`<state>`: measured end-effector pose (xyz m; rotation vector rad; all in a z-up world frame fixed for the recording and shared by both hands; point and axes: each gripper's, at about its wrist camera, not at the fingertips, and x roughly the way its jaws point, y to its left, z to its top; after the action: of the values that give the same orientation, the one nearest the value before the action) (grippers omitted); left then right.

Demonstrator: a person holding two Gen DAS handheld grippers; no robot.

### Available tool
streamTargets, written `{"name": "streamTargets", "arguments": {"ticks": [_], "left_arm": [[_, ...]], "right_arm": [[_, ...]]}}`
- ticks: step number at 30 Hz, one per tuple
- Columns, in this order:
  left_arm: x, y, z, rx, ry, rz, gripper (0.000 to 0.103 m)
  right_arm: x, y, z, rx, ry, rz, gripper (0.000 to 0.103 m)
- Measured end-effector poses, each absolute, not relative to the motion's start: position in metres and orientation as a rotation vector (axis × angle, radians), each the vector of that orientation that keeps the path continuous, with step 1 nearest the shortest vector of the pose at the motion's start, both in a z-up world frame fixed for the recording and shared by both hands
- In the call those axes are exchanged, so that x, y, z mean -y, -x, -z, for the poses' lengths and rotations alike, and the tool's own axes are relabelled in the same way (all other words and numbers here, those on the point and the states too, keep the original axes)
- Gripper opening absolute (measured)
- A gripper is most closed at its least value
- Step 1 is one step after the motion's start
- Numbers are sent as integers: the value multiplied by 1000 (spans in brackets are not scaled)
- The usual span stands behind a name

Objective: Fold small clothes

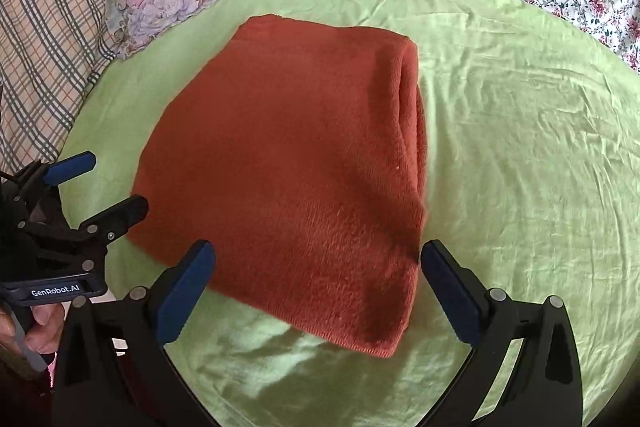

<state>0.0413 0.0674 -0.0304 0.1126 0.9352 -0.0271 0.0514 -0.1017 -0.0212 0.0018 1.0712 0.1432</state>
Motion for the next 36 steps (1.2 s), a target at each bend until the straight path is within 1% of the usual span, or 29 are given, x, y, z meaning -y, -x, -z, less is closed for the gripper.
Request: {"name": "streamTargets", "arguments": {"ticks": [18,36], "left_arm": [[-67,-64,25,-960,-103,9,99],[-63,-65,27,-960,-105,28,99]], "right_arm": [[102,-80,15,-1096,-11,-152,102],[107,-79,20,-1102,-42,-150,102]]}}
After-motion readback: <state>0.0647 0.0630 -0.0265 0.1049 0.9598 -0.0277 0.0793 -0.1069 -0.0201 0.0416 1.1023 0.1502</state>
